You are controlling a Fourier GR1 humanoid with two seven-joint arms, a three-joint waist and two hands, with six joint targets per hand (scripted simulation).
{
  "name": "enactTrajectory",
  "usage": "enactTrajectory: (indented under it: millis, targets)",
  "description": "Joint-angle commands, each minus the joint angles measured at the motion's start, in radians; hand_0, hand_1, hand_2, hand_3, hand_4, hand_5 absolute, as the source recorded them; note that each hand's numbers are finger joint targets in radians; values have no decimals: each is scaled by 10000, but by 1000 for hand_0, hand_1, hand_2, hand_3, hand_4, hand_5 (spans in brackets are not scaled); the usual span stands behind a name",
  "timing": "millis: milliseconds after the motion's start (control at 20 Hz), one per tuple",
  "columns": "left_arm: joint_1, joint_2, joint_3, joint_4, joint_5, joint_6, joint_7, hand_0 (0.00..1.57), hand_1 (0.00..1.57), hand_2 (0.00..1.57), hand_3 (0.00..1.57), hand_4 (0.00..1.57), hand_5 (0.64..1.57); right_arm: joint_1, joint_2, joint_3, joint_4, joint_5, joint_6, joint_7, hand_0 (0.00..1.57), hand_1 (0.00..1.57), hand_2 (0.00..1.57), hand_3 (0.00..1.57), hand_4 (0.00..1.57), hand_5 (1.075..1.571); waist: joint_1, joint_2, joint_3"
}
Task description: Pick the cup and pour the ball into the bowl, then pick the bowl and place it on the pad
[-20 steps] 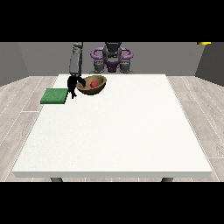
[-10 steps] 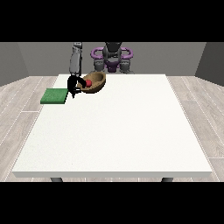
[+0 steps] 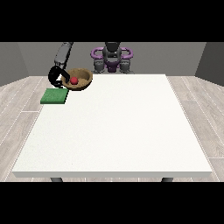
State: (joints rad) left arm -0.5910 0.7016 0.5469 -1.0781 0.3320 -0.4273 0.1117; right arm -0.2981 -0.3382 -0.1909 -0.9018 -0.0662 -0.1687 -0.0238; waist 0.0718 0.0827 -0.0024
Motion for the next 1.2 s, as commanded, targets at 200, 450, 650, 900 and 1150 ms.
enactTrajectory:
  millis: [200, 450, 650, 900, 1150]
  targets:
    - [479, 777, 340, 977, -205, -211, -431, 0, 0, 0, 0, 1198, 1545, -929, -2233, -92, -741, 90, 1211, 2855, 1571, 1571, 1571, 545, 1101, 1567, -966, -462, 13]
    - [427, 925, 556, 1347, -53, -166, -1084, 0, 0, 0, 0, 1203, 1542, -1169, -2974, -805, -412, -332, 2044, 2338, 1571, 1571, 1571, 585, 1094, 1564, -1111, 334, 23]
    - [891, 667, 448, 1204, -73, -535, -1830, 0, 0, 0, 0, 1207, 1551, -1747, -3638, -1586, 264, -881, 2483, 2385, 1571, 1571, 1571, 585, 1094, 1564, -574, 676, 21]
    - [9, 1079, 458, 873, 475, -457, -1185, 0, 0, 0, 0, 1215, 1552, -2096, -3179, -1930, 1562, -787, 1947, 1022, 1571, 1571, 1571, 430, 1069, 1564, -239, 1608, 32]
    - [443, 1335, 492, 1435, 283, -753, -1703, 0, 0, 0, 0, 1205, 1556, -2084, -2203, -1653, 1451, -785, 1488, 1084, 1571, 1571, 1571, 454, 1044, 1570, -264, 1293, 23]
